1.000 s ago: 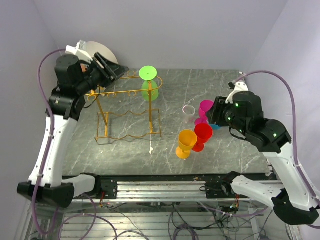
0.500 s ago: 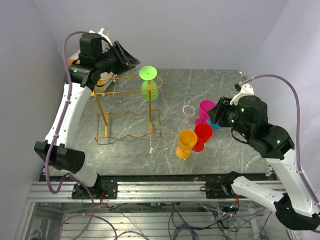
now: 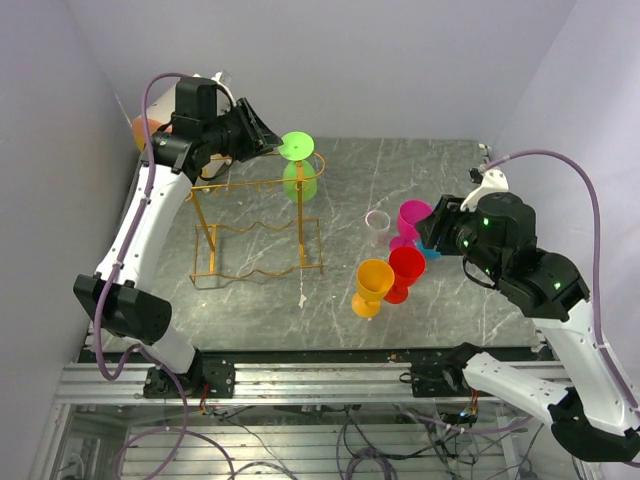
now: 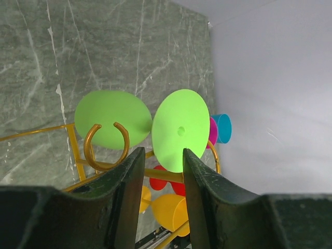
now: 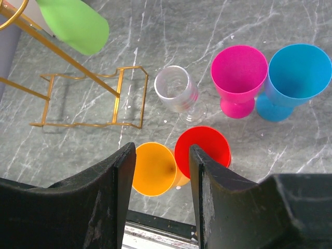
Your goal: Take the wine glass off the wine glass rack
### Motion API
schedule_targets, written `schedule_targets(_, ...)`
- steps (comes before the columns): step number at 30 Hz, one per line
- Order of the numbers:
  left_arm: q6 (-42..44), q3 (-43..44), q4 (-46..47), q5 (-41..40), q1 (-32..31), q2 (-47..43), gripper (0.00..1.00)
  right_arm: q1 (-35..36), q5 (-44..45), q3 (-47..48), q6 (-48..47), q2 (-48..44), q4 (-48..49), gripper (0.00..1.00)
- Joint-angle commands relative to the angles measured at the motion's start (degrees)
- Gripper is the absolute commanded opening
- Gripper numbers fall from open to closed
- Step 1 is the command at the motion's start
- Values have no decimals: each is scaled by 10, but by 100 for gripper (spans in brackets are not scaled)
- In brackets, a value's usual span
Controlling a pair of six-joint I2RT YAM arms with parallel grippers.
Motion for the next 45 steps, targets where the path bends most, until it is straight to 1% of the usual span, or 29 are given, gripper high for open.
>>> schedule_targets(1, 13, 6, 2, -8, -4, 8, 45, -2, 3, -3, -6, -10, 12, 45)
schedule_targets(19, -2, 9, 35, 1, -10, 32, 44, -3, -4, -11, -11, -17, 19, 45)
schedule_targets(27, -31, -10, 72, 31, -11, 29, 34, -3, 2, -12, -15, -16, 19, 45)
schedule_targets(35, -29, -6, 68, 33, -11, 33, 35, -2, 2, -13, -20, -18, 23, 45)
schedule_targets(45, -56, -37, 115, 56, -13, 28, 35, -2, 1, -20, -22, -16, 25, 45)
